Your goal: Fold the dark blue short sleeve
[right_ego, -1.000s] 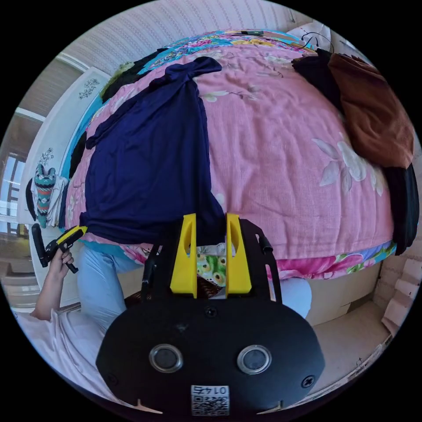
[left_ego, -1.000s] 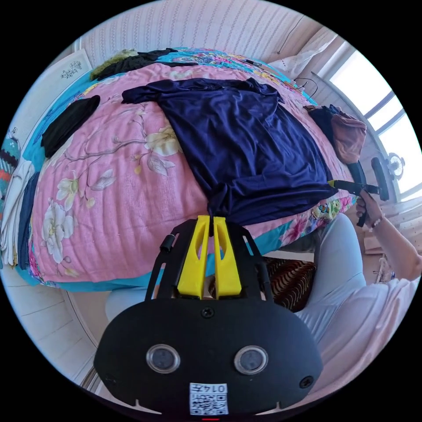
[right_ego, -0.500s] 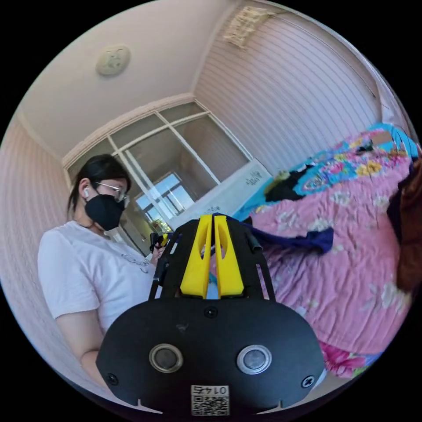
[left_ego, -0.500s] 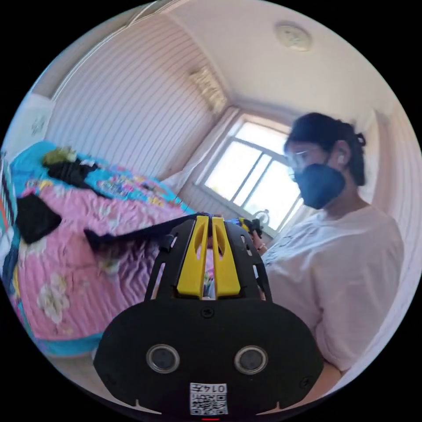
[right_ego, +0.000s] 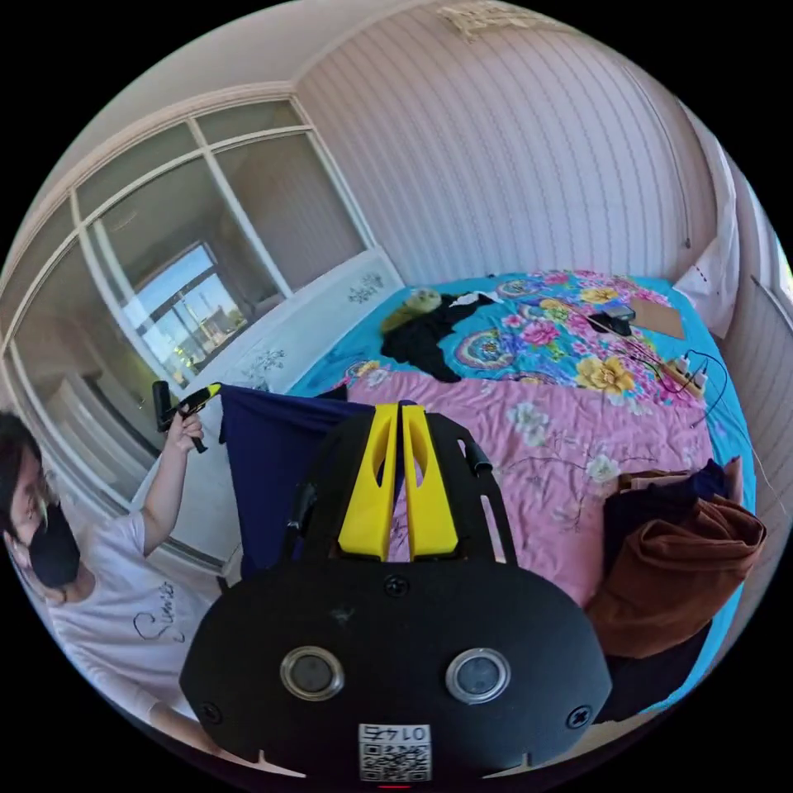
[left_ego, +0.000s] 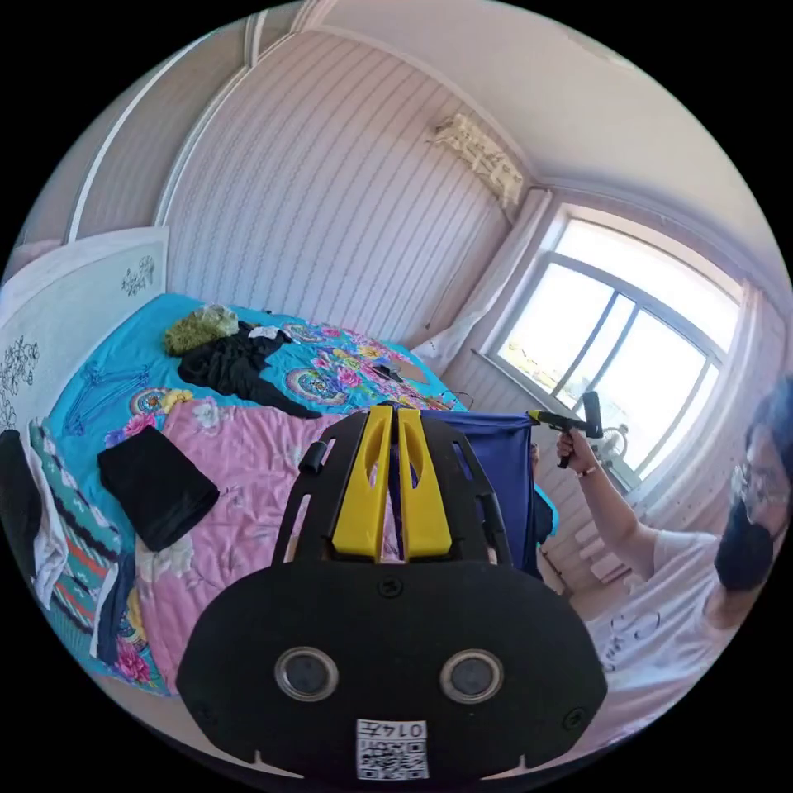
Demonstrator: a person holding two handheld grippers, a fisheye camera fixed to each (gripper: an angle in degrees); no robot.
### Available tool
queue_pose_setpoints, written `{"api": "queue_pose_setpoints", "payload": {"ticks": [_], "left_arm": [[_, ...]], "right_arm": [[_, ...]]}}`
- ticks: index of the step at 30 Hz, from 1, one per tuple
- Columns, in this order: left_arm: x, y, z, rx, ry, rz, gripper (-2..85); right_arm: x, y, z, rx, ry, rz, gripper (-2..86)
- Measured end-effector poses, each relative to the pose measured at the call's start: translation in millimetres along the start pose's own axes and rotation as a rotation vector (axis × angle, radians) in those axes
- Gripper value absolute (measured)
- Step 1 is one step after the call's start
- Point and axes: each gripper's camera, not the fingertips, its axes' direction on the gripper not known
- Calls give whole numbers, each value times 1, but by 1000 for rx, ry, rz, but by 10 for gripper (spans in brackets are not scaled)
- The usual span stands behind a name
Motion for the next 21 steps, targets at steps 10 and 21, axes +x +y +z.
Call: {"api": "queue_pose_setpoints", "payload": {"ticks": [10, 21], "left_arm": [[42, -33, 27, 76, -242, 221, -10], [-63, 224, 164, -547, -322, 4, -9]], "right_arm": [[-61, -31, -33, 335, 11, -263, 0], [67, 216, 214, -289, 28, 197, 0]]}}
